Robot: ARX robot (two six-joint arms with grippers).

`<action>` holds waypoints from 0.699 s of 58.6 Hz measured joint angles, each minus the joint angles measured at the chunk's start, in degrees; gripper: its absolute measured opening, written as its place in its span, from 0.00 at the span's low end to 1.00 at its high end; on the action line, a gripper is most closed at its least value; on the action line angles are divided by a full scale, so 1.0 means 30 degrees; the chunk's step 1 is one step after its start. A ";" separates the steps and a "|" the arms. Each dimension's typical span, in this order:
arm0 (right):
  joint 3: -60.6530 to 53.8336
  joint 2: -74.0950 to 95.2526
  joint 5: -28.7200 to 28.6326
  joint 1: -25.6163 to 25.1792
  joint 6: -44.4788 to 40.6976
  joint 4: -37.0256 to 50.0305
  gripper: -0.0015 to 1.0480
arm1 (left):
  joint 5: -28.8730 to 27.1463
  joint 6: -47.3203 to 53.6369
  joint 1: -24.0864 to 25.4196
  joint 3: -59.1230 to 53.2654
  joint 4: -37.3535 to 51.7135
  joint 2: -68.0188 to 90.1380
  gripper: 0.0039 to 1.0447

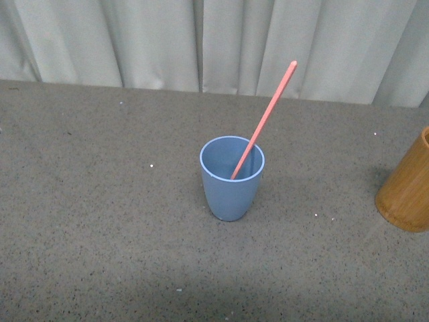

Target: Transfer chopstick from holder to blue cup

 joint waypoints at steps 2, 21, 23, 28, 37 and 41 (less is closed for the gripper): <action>0.0000 0.0000 0.0000 0.0000 0.0000 0.0000 0.90 | -0.0007 0.0000 0.0000 0.0000 0.0000 0.0000 0.94; 0.0000 0.0000 0.0000 0.0000 0.0000 0.0000 0.91 | -0.0007 0.0000 0.0000 0.0000 0.0000 0.0000 0.94; 0.0000 0.0000 0.0000 0.0000 0.0000 0.0000 0.91 | -0.0007 0.0000 0.0000 0.0000 0.0000 0.0000 0.94; 0.0000 0.0000 0.0000 0.0000 0.0000 0.0000 0.91 | -0.0007 0.0000 0.0000 0.0000 0.0000 0.0000 0.94; 0.0000 0.0000 0.0000 0.0000 0.0000 0.0000 0.91 | -0.0007 0.0000 0.0000 0.0000 0.0000 0.0000 0.94; 0.0000 0.0000 0.0000 0.0000 0.0000 0.0000 0.91 | -0.0007 0.0000 0.0000 0.0000 0.0000 0.0000 0.94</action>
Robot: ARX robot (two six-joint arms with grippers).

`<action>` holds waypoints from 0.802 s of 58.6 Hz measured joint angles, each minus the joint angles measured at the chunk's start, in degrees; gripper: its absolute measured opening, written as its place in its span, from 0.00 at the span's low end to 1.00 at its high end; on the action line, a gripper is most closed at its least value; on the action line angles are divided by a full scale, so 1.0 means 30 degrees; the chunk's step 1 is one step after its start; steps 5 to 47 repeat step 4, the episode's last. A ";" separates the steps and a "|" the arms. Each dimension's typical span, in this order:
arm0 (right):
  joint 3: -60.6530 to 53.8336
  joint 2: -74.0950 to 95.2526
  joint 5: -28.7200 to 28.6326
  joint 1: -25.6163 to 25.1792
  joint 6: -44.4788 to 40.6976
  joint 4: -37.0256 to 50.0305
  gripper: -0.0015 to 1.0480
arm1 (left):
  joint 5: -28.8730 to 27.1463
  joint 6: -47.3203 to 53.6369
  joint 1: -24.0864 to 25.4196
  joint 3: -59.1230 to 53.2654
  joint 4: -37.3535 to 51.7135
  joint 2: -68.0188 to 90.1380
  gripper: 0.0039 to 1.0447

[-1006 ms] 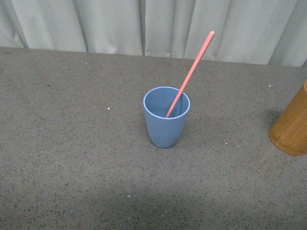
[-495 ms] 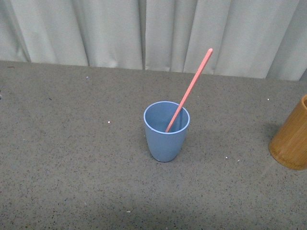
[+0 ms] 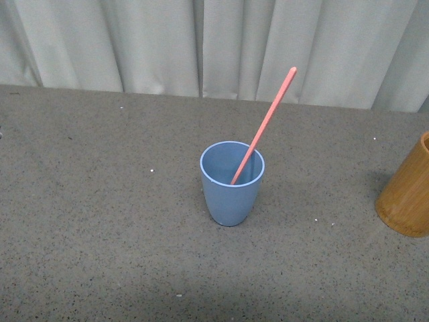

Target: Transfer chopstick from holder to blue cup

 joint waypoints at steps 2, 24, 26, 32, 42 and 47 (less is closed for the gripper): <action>0.0000 0.0000 0.0000 0.0000 0.0000 0.0000 0.91 | 0.0000 0.0000 0.0000 0.0000 0.0000 0.0000 0.94; 0.0000 0.0000 0.0000 0.0000 0.0000 0.0000 0.91 | 0.0000 0.0000 0.0000 0.0000 0.0000 0.0000 0.94; 0.0000 0.0000 0.0000 0.0000 0.0000 0.0000 0.91 | 0.0000 0.0000 0.0000 0.0000 0.0000 0.0000 0.94; 0.0000 0.0000 0.0000 0.0000 0.0000 0.0000 0.91 | 0.0000 0.0000 0.0000 0.0000 0.0000 0.0000 0.94; 0.0000 0.0000 0.0000 0.0000 0.0000 0.0000 0.91 | 0.0000 0.0000 0.0000 0.0000 0.0000 0.0000 0.94; 0.0000 0.0000 0.0000 0.0000 0.0000 0.0000 0.91 | 0.0000 0.0000 0.0000 0.0000 0.0000 0.0000 0.94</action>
